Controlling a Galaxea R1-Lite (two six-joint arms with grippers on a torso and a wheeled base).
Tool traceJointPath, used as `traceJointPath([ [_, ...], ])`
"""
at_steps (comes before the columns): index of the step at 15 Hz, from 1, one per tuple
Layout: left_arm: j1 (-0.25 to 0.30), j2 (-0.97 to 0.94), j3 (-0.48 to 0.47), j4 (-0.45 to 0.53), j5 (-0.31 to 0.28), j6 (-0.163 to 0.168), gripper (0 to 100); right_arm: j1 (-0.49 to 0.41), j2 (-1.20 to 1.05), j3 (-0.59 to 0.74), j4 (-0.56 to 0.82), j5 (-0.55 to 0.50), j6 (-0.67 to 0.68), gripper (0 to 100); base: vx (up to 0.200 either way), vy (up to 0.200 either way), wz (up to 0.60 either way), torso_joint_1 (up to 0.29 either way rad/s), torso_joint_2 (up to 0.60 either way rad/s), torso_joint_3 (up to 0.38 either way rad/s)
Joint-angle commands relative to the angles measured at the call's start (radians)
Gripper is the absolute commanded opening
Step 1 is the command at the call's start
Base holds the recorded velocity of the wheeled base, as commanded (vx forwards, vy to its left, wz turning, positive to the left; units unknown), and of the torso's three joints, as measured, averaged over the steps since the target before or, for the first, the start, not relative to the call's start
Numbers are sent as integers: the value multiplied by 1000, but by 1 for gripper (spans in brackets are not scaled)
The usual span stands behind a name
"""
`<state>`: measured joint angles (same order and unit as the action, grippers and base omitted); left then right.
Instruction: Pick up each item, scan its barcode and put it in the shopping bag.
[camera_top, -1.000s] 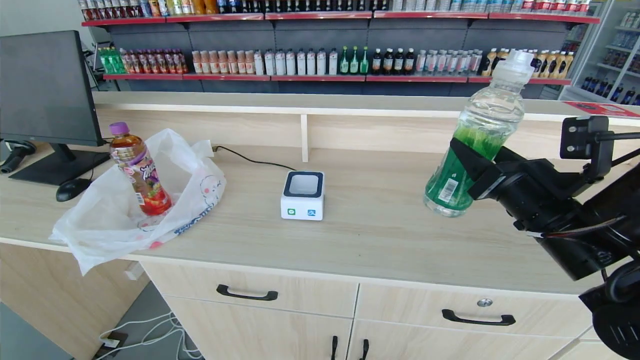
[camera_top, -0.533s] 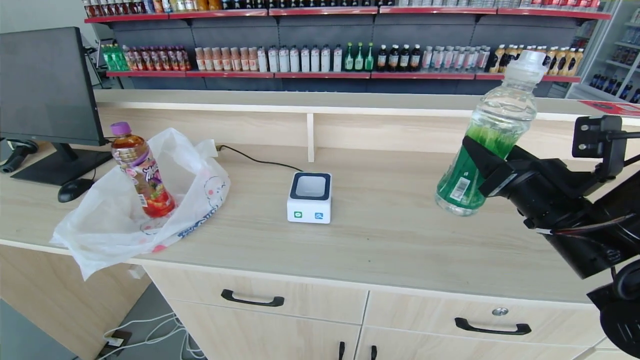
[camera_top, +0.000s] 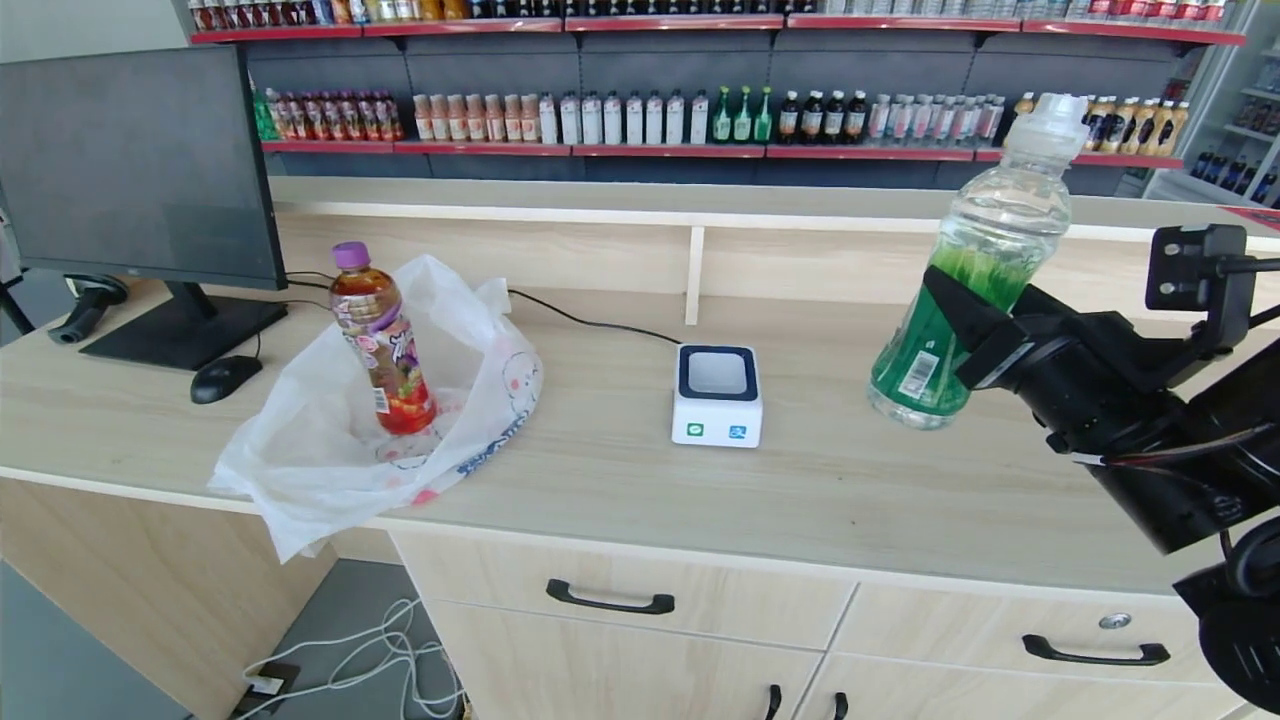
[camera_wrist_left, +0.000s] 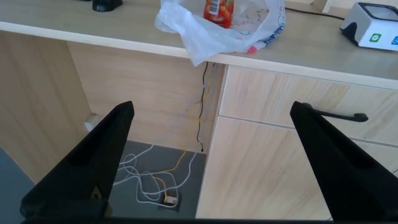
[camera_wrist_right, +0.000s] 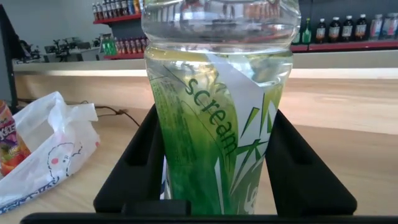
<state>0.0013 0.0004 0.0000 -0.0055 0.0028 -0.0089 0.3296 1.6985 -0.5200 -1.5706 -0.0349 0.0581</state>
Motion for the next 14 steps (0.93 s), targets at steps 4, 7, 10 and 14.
traceJointPath([
  [4, 0, 0, 0, -1, 0, 0, 100, 0, 3, 0, 0, 0, 0, 0, 0, 200, 0, 2, 5, 1],
  [7, 0, 1, 0, -1, 0, 0, 100, 2, -2, 0, 0, 0, -3, 0, 0, 200, 0, 4, 1, 2],
  [10, 0, 1, 0, -1, 0, 0, 100, 2, 0, -2, 0, 0, -4, 0, 0, 133, 0, 2, 0, 2],
  [14, 0, 0, 0, -1, 0, 1, 100, 9, -2, 8, 0, 0, -3, 0, 0, 0, 0, 0, 0, 0],
])
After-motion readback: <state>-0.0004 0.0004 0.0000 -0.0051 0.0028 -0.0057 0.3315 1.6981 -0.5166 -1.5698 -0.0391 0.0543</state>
